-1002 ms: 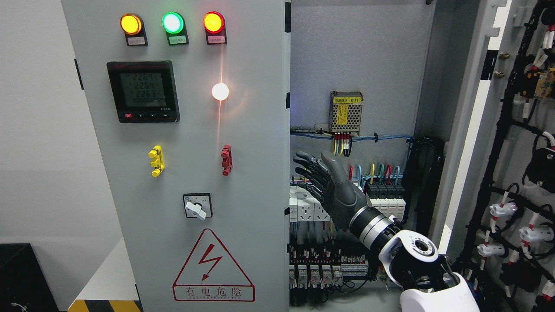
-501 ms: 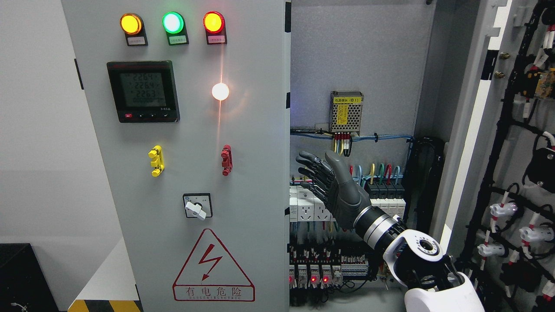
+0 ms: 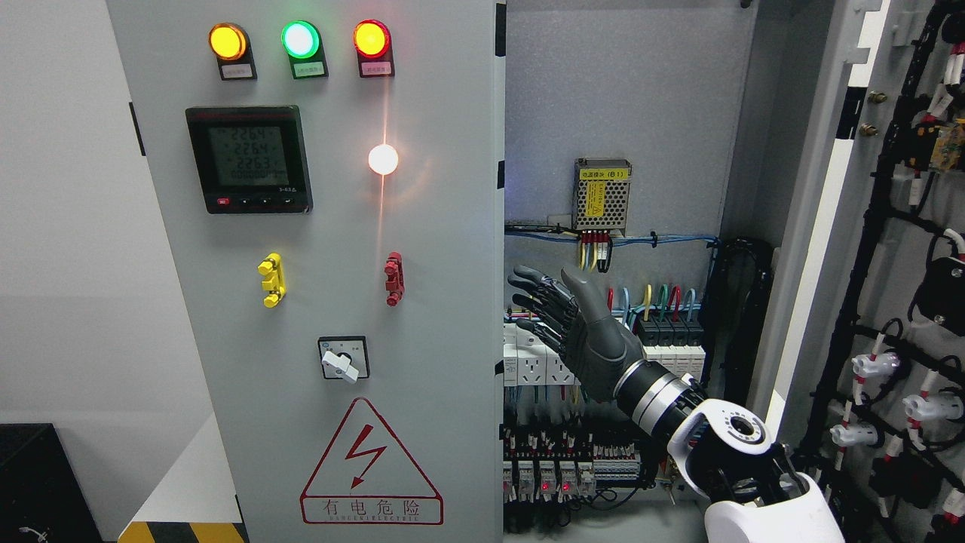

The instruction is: Open door with both hands

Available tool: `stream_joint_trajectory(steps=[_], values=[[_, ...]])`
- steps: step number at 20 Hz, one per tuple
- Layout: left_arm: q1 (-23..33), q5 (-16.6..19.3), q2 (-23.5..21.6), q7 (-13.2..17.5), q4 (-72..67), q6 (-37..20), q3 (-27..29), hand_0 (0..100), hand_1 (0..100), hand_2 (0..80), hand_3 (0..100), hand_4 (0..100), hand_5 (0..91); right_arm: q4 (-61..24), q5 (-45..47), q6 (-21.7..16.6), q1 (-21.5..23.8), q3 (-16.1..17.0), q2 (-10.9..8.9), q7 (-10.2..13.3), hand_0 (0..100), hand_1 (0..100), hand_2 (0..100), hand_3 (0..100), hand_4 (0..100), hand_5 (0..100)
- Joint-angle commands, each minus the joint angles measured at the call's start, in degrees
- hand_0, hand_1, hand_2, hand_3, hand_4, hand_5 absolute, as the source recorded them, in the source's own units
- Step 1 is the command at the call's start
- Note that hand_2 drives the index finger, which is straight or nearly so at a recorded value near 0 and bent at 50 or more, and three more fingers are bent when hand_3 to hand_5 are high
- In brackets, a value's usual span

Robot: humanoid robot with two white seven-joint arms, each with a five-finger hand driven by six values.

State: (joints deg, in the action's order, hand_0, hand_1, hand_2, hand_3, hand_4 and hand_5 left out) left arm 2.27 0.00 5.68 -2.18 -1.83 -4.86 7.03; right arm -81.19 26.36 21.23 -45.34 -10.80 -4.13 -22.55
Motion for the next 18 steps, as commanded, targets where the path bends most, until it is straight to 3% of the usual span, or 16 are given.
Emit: stream_joint_trajectory(steps=[1, 5, 18], values=[[0.01, 1.85, 0.03, -0.02, -0.2, 0.03, 0.0, 0, 0, 0.0, 0, 0, 0.0, 0.41, 0.09, 0.04, -0.98, -0.1, -0.17, -0.3, 19, 0, 0, 0, 0, 0], [0.01, 1.93, -0.05, -0.02, -0.2, 0.03, 0.0, 0, 0, 0.0, 0, 0, 0.0, 1.03, 0.09, 0.04, -1.6, -0.1, -0.08, -2.32, 19, 0, 0, 0, 0, 0], [-0.07, 1.84, 0.03, -0.02, -0.2, 0.03, 0.0, 0, 0, 0.0, 0, 0, 0.0, 2.87, 2.12, 0.04, -1.77, -0.28, -0.26, -2.67, 19, 0, 0, 0, 0, 0]])
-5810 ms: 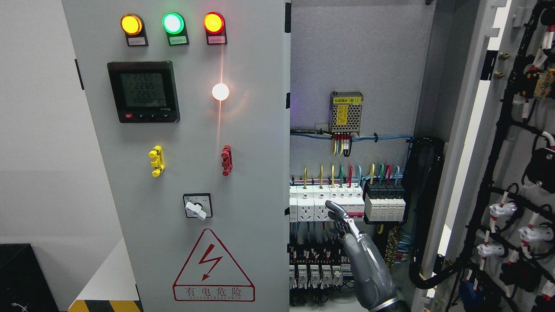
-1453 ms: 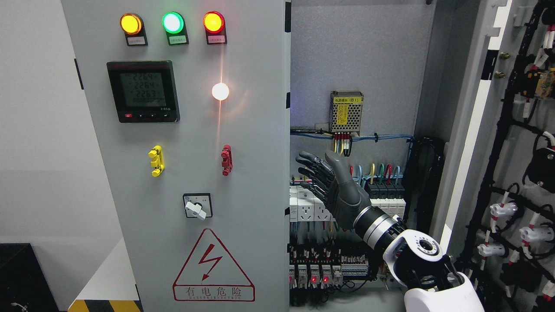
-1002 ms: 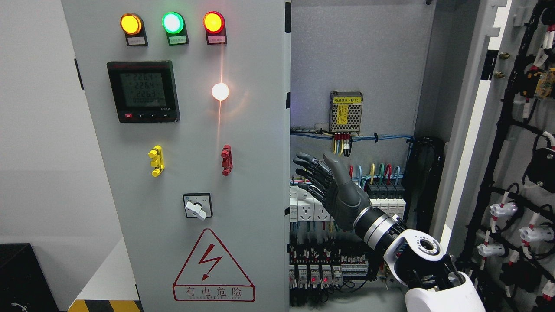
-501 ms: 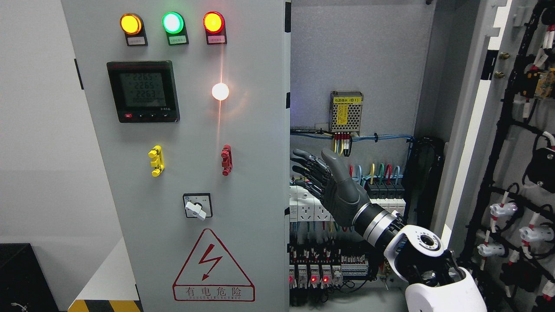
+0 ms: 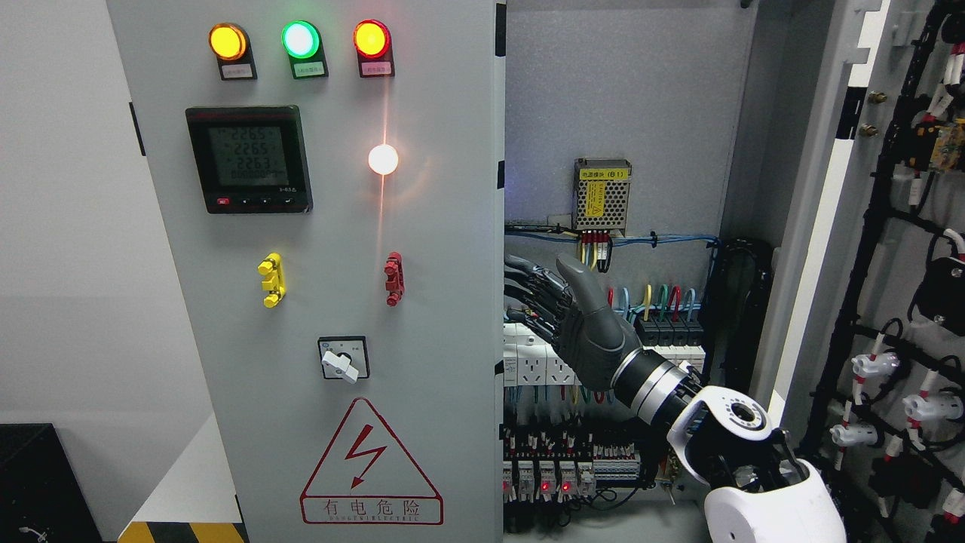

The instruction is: Open door with both hands

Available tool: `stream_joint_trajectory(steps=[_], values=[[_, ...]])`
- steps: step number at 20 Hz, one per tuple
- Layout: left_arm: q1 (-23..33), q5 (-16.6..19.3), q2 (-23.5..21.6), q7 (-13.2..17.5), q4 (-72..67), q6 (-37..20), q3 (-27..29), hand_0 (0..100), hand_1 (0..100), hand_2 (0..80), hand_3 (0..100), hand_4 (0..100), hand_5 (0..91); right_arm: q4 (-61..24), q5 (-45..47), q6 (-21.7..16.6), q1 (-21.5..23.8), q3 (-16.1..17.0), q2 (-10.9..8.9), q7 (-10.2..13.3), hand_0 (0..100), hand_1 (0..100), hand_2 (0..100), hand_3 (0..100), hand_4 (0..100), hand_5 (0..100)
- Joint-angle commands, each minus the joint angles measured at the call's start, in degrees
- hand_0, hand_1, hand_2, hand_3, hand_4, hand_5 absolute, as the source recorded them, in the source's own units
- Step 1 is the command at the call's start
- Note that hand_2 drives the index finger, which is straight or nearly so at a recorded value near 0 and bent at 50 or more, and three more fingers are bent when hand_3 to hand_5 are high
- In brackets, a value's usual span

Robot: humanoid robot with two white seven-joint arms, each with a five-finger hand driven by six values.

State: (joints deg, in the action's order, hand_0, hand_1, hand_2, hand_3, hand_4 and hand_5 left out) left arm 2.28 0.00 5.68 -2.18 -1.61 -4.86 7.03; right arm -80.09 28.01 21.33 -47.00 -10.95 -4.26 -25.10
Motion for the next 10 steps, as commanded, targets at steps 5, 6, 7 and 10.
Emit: stream_joint_trajectory(steps=[5, 6, 7, 10], values=[[0.01, 1.85, 0.03, -0.02, -0.41, 0.03, 0.0, 0, 0, 0.0, 0, 0, 0.0, 3.27, 0.38, -0.06, -1.16, -0.04, -0.14, -2.85, 19, 0, 0, 0, 0, 0], [0.01, 1.85, -0.05, -0.02, -0.41, 0.03, 0.0, 0, 0, 0.0, 0, 0, 0.0, 3.27, 0.47, -0.06, -1.34, -0.04, -0.22, -3.11, 19, 0, 0, 0, 0, 0], [0.01, 1.85, 0.03, -0.02, -0.41, 0.03, 0.0, 0, 0, 0.0, 0, 0, 0.0, 3.44, 0.47, -0.06, -1.6, -0.04, -0.22, -3.11, 19, 0, 0, 0, 0, 0], [0.01, 1.93, 0.03, -0.02, -0.41, 0.03, 0.0, 0, 0, 0.0, 0, 0, 0.0, 4.06, 0.47, -0.06, -2.13, -0.04, -0.22, -3.2, 19, 0, 0, 0, 0, 0]])
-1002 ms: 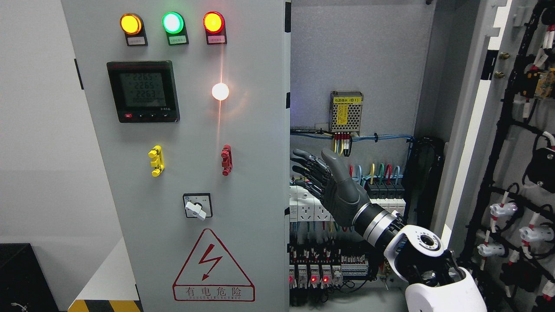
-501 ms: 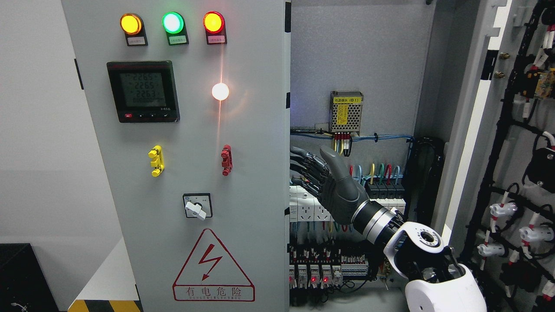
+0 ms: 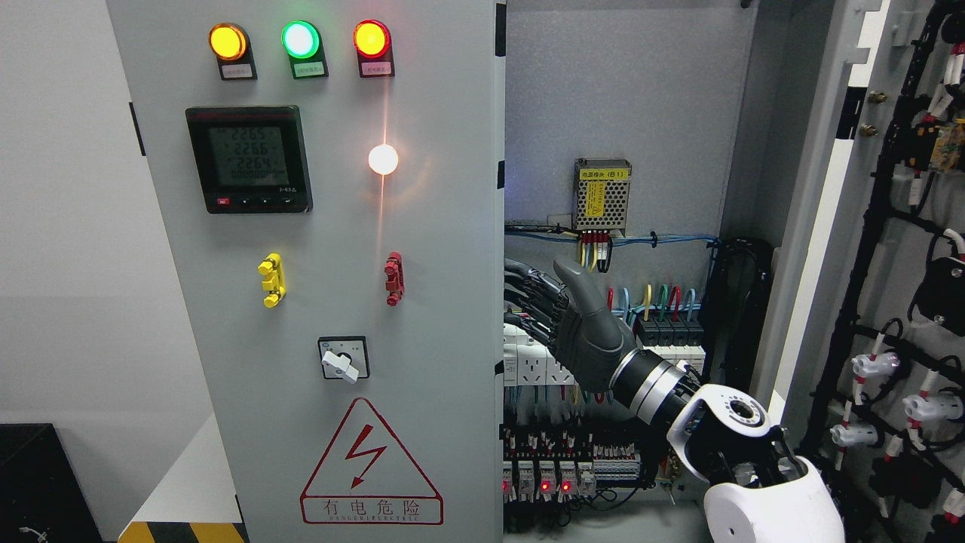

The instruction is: Open door with both hands

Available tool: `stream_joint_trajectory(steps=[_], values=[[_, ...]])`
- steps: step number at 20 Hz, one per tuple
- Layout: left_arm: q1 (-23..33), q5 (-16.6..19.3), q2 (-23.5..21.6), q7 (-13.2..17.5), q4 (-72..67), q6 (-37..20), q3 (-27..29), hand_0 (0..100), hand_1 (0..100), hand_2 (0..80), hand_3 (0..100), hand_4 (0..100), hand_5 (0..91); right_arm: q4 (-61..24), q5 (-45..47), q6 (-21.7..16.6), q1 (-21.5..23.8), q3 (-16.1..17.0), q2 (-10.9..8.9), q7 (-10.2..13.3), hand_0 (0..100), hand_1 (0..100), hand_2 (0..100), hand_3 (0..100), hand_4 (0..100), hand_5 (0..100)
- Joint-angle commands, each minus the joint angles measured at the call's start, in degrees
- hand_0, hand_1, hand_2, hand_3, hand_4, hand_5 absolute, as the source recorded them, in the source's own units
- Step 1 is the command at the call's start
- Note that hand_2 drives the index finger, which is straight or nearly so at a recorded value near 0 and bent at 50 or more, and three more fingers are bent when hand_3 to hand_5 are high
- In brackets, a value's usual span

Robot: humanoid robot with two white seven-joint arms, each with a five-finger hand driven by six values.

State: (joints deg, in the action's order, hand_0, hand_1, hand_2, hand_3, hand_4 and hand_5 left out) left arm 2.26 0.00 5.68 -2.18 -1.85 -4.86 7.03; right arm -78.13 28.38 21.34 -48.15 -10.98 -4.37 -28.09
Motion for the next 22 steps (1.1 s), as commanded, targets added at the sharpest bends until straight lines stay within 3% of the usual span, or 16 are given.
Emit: stream_joint_trajectory(steps=[1, 22], values=[[-0.06, 1.85, 0.03, -0.02, -0.17, 0.03, 0.0, 0, 0, 0.0, 0, 0, 0.0, 2.37, 0.1, -0.07, -1.07, 0.0, -0.12, -0.21, 19, 0, 0, 0, 0, 0], [-0.06, 1.85, -0.05, -0.02, -0.17, 0.03, 0.0, 0, 0, 0.0, 0, 0, 0.0, 3.78, 0.1, -0.16, -1.68, 0.35, -0.2, -0.39, 19, 0, 0, 0, 0, 0]])
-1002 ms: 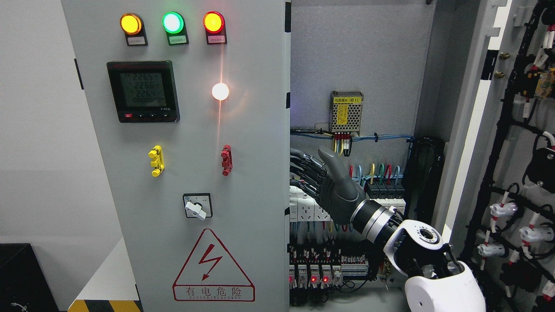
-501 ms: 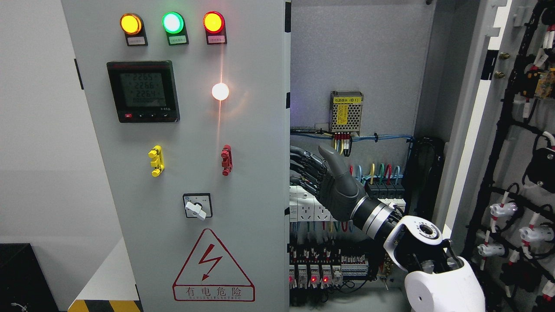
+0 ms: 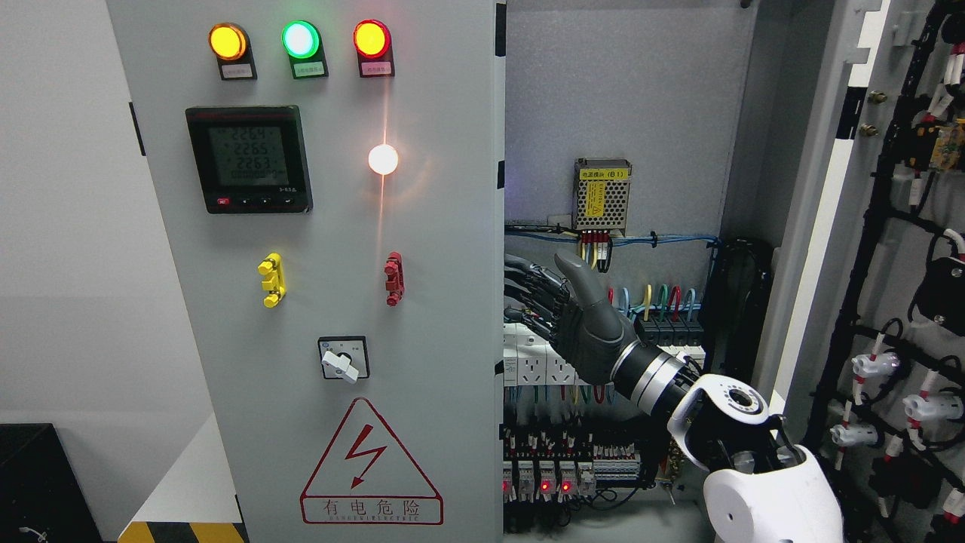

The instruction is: Open door with both hands

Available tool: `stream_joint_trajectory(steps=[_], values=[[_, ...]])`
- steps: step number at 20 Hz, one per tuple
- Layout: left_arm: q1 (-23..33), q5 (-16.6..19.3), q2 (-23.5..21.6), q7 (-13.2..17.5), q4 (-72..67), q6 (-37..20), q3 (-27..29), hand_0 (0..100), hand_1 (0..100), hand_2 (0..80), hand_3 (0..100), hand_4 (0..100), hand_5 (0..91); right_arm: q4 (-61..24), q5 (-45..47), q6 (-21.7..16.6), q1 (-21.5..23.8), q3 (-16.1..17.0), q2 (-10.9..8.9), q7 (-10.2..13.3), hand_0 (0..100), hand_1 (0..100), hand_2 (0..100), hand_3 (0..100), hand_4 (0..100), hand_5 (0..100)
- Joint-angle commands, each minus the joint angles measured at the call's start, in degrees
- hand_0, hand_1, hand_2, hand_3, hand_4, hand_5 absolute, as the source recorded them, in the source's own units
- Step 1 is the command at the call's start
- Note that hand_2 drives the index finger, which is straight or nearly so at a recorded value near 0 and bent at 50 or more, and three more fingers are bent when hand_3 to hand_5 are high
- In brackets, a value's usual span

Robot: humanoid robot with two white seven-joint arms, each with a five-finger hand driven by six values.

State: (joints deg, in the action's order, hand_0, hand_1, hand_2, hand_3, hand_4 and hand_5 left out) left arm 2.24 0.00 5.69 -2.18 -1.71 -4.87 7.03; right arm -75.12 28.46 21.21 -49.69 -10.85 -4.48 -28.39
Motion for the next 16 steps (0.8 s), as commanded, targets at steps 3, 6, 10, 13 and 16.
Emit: stream_joint_trajectory(steps=[3, 6, 10, 13, 16], values=[[0.05, 1.84, 0.02, -0.02, -0.31, 0.03, 0.0, 0, 0, 0.0, 0, 0, 0.0, 0.85, 0.02, -0.02, -0.84, 0.3, -0.18, -2.1, 19, 0, 0, 0, 0, 0], [0.04, 1.93, 0.02, -0.02, -0.32, 0.03, 0.0, 0, 0, 0.0, 0, 0, 0.0, 0.94, -0.07, -0.02, -0.93, 0.3, -0.18, -4.66, 19, 0, 0, 0, 0, 0], [0.05, 1.84, 0.02, -0.02, -0.32, 0.03, 0.0, 0, 0, 0.0, 0, 0, 0.0, 1.38, 0.02, -0.02, -1.02, 0.21, -0.18, -5.45, 19, 0, 0, 0, 0, 0], [0.05, 1.85, 0.02, -0.02, -0.32, 0.03, 0.0, 0, 0, 0.0, 0, 0, 0.0, 2.08, 0.02, -0.02, -1.28, 0.3, -0.27, -6.85, 19, 0, 0, 0, 0, 0], [0.04, 1.84, 0.02, -0.02, -0.32, 0.03, 0.0, 0, 0, 0.0, 0, 0, 0.0, 2.17, 0.02, -0.02, -1.55, 0.13, -0.27, -7.12, 19, 0, 0, 0, 0, 0]])
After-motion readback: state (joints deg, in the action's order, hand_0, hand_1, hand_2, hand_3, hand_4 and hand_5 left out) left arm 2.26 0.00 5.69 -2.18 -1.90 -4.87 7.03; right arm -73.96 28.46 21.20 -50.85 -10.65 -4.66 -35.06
